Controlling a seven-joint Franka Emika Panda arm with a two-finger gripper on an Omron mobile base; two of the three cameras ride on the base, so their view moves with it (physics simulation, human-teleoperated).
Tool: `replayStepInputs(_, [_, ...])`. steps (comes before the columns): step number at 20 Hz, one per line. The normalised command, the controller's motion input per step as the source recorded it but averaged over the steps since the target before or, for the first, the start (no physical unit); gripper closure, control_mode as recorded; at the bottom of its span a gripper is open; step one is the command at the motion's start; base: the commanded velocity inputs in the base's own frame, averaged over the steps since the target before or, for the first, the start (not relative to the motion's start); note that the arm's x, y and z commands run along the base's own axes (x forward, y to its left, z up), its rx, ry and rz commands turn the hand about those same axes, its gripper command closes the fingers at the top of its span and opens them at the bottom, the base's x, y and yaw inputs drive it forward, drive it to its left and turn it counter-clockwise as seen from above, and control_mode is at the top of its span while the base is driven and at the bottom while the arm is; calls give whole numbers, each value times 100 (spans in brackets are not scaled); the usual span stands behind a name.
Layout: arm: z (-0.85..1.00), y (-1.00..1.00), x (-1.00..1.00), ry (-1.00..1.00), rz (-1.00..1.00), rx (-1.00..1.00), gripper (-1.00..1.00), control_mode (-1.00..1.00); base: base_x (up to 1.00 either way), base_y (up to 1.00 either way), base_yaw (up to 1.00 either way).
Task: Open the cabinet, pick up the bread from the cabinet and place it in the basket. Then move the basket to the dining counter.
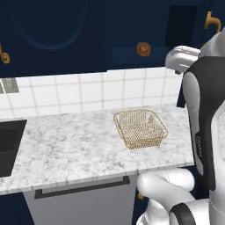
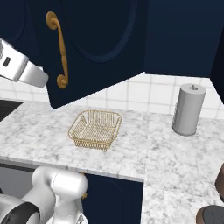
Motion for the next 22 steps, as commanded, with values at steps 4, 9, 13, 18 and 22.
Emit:
replayStepInputs(4, [-22,66,100,-2,-43,9,-100,-100,0,0,0])
replayStepInputs(9, [-67,10,50,-32,-57,21,-100,-100,0,0,0])
replayStepInputs(13, [-36,0,53,-26,-62,29,-100,-100,0,0,0])
replayStepInputs(18, [-6,3,64,-5,-55,39,-100,-100,0,0,0])
replayStepInputs(22, [0,-15,22,-16,-72,17,-100,-100,0,0,0])
